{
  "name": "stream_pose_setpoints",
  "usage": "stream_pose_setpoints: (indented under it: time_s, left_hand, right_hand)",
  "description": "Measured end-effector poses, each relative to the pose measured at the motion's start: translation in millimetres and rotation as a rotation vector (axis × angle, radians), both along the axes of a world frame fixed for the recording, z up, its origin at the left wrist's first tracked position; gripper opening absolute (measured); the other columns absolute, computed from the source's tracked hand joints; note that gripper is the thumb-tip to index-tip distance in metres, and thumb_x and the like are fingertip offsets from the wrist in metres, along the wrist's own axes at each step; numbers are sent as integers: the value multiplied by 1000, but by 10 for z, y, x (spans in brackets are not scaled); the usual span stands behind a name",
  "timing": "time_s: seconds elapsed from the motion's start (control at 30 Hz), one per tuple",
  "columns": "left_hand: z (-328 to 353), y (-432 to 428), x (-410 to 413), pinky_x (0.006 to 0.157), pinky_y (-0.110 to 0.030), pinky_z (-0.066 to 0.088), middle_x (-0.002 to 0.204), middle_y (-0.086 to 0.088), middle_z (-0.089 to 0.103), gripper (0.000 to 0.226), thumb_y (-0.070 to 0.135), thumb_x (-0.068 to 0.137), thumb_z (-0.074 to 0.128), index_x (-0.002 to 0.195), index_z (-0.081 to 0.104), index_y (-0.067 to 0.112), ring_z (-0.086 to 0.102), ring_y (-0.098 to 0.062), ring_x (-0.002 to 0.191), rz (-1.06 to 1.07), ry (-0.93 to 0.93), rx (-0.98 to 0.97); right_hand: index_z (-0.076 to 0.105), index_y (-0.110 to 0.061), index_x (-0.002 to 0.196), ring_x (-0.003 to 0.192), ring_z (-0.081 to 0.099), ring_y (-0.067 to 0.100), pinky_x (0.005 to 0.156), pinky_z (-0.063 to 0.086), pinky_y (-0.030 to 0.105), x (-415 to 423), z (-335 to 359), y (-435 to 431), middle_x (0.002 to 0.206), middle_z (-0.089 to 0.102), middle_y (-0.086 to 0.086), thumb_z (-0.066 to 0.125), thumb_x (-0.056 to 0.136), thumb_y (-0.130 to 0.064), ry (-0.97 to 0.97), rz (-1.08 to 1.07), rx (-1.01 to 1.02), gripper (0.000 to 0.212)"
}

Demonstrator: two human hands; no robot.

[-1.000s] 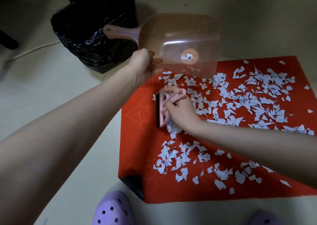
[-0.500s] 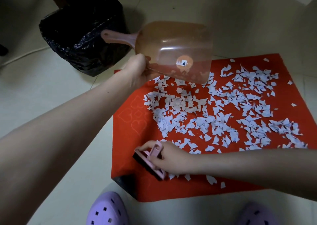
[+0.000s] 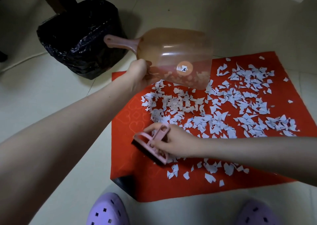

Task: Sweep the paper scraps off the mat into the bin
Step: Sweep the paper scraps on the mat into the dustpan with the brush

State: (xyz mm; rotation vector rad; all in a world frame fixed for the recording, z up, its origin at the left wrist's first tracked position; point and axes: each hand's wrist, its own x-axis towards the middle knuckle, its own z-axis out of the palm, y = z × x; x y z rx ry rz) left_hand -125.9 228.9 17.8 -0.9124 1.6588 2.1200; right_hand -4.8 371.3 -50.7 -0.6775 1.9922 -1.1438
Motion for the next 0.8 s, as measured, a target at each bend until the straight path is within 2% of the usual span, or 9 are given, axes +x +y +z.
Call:
stream_pose_setpoints:
  time_s: [0.13, 0.27, 0.33, 0.37, 0.43, 0.6, 0.7, 0.73, 0.8]
  left_hand:
    - [-20, 55, 8, 71, -35, 59, 105, -17, 64, 21, 3, 98, 29, 108, 47, 5, 67, -28, 90, -6, 1, 6]
    - [-6, 77, 18, 77, -37, 58, 93, -15, 64, 20, 4, 98, 29, 93, 48, 6, 66, -29, 91, -13, 10, 25]
    - [-11, 63, 19, 75, -37, 58, 92, -15, 64, 20, 4, 98, 29, 92, 48, 6, 66, -28, 87, -10, 14, 31]
    - [-22, 53, 20, 74, -37, 58, 91, -15, 64, 20, 4, 98, 29, 91, 47, 7, 66, -27, 85, -9, 15, 32]
    - [-39, 49, 24, 73, -37, 58, 90, -14, 65, 21, 3, 98, 29, 91, 48, 7, 67, -27, 82, -16, 16, 23]
    - [-14, 68, 23, 65, -33, 59, 84, -11, 65, 21, 3, 99, 29, 93, 49, 7, 67, -23, 76, -20, 10, 30]
    - [-13, 87, 25, 64, -33, 59, 84, -11, 65, 19, 3, 99, 29, 95, 48, 6, 67, -22, 75, -26, 6, 24]
    - [-13, 94, 27, 67, -33, 59, 84, -11, 64, 19, 3, 98, 30, 95, 48, 6, 66, -22, 75, -26, 6, 23]
    - [-13, 97, 31, 74, -35, 59, 84, -11, 63, 20, 3, 98, 30, 93, 48, 7, 66, -21, 75, -25, 9, 23]
  right_hand:
    - [59, -10, 117, 81, 70, 20, 75, 58, 33, 226, -196, -186, 91, 72, 11, 53, 94, -15, -108, 41, 47, 24]
    - [61, -5, 111, 66, 68, 27, 60, 55, 35, 108, -190, -148, 78, 70, 19, 48, 97, -22, -32, 1, 115, 26]
    - [58, -11, 116, 50, 60, 13, 46, 50, 29, -37, -67, -39, 71, 67, 11, 46, 99, -22, 49, -88, 98, 24]
    - [57, -14, 119, 45, 54, 6, 41, 43, 20, -95, -3, 17, 69, 64, 3, 47, 99, -19, 102, -140, 74, 24]
    - [57, -17, 122, 43, 49, 3, 41, 33, 13, -168, 93, 104, 72, 62, -5, 51, 96, -14, 184, -194, 19, 26]
    - [60, -23, 120, 60, 60, 11, 53, 48, 20, -122, 88, 109, 84, 71, 5, 57, 93, -17, 188, -96, -36, 27]
    - [61, -22, 120, 69, 69, 21, 65, 58, 42, -159, 61, 106, 84, 73, 3, 56, 93, -19, 65, -153, -22, 27]
    - [61, -22, 121, 68, 69, 20, 62, 58, 42, -187, 57, 129, 84, 73, 3, 56, 93, -18, 45, -174, -19, 28]
    - [62, -21, 121, 62, 66, 15, 53, 53, 30, -226, 63, 179, 84, 72, 1, 56, 93, -16, 50, -155, 6, 29]
